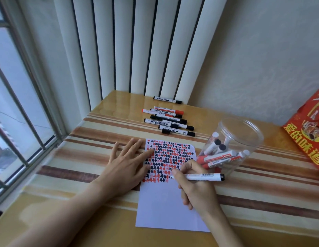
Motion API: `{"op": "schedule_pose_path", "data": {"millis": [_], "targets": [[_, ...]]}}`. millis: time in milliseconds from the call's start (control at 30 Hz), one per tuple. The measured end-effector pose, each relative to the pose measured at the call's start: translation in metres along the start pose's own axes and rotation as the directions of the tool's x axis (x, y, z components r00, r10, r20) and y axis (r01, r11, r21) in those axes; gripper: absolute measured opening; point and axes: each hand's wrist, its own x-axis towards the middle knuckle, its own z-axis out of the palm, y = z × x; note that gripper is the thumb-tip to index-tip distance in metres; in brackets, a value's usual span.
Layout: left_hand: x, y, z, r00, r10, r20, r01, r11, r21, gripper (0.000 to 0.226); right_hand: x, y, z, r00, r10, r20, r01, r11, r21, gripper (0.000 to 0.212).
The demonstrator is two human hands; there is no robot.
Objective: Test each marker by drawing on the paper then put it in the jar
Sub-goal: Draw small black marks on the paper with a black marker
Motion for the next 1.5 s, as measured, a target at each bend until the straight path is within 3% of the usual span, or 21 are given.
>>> {"op": "schedule_pose_path", "data": {"millis": [367,700,900,1133,1500], "targets": [[-0.0004,-0.0003,0.0007,1.000,0.025,0.018,-0.025,0.999,0.025,0.065,0.0058,0.0114,0.0007,0.997,0.047,-0.054,-0.050,0.997,-0.054,0.030],[0.0000,-0.0015,0.0016,0.999,0.030,0.010,-0.030,0.999,0.027,0.062,0.0053,0.0103,0.0006,0.997,0.052,-0.055,-0.056,0.995,-0.078,0.039],[-0.0006,0.0000,0.0003,1.000,0.020,0.012,-0.021,0.999,0.035,0.067,0.0037,0.0085,0.0016,0.999,0.043,-0.012,-0.044,0.994,-0.098,0.033],[0.0003,0.0001,0.0001,1.000,0.021,0.016,-0.022,0.999,0.041,0.068,0.0039,0.0102,0.0005,0.996,0.055,-0.075,-0.060,0.996,-0.066,0.036],[-0.0003,0.0016,-0.0011,1.000,0.016,0.011,-0.017,0.999,0.033,0.069,0.0050,0.0108,-0.0001,0.999,0.036,-0.028,-0.038,0.996,-0.082,0.035]]}}
